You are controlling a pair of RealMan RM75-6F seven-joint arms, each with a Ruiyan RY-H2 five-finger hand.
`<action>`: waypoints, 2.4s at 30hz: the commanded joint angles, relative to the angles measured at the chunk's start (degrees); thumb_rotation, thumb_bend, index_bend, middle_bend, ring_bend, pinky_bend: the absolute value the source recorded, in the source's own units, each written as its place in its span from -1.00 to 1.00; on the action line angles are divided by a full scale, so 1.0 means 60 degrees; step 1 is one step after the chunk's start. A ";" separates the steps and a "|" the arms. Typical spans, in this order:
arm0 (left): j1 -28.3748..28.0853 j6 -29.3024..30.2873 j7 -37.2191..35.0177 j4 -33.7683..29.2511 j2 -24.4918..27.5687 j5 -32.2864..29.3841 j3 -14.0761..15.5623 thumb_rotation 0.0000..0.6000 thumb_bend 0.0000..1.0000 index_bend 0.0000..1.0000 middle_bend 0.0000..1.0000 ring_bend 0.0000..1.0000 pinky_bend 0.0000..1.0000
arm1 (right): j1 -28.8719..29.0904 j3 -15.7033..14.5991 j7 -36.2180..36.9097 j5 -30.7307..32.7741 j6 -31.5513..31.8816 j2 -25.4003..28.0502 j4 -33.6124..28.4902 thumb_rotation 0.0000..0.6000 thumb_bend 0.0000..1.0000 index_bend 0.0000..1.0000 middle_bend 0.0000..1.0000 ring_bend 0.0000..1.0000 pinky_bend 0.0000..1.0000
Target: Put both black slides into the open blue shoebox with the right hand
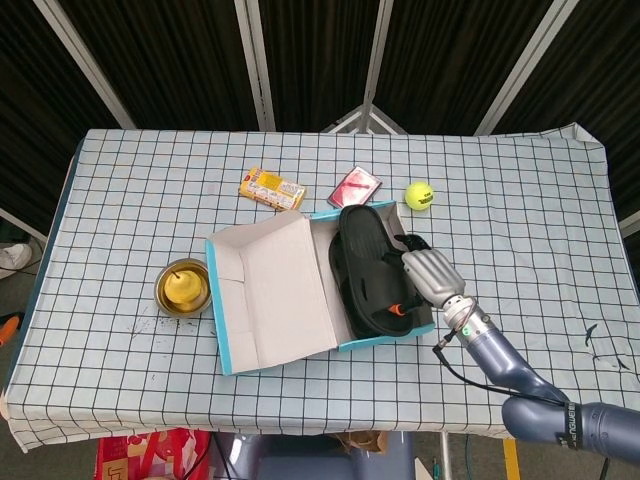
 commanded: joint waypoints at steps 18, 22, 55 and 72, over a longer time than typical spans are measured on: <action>-0.0015 -0.0043 0.0069 -0.0007 -0.0024 -0.0020 -0.0001 1.00 -0.36 -1.00 -1.00 -1.00 -0.86 | -0.0075 -0.0208 0.0694 -0.0236 -0.0483 -0.0488 0.0953 1.00 -0.60 -0.02 -0.24 -0.85 -1.00; -0.0033 -0.0067 0.0116 -0.0009 -0.0036 -0.0014 0.0004 1.00 -0.36 -1.00 -1.00 -1.00 -0.86 | -0.0092 -0.0232 0.0828 -0.0329 -0.0562 -0.0556 0.1090 1.00 -0.60 -0.02 -0.23 -0.85 -1.00; -0.0068 -0.0142 0.0100 0.0025 -0.0058 -0.0051 -0.0010 1.00 -0.36 -1.00 -1.00 -1.00 -0.86 | 0.0135 -0.0213 -0.0328 0.0616 -0.0082 -0.1996 0.2541 1.00 -0.60 -0.02 -0.22 -0.82 -1.00; -0.0070 -0.0101 0.0151 -0.0035 -0.0049 -0.0012 -0.0007 1.00 -0.36 -1.00 -1.00 -1.00 -0.86 | 0.0238 -0.0505 -0.1590 0.0847 0.0216 -0.2214 0.2690 1.00 -0.60 -0.02 -0.20 -0.82 -1.00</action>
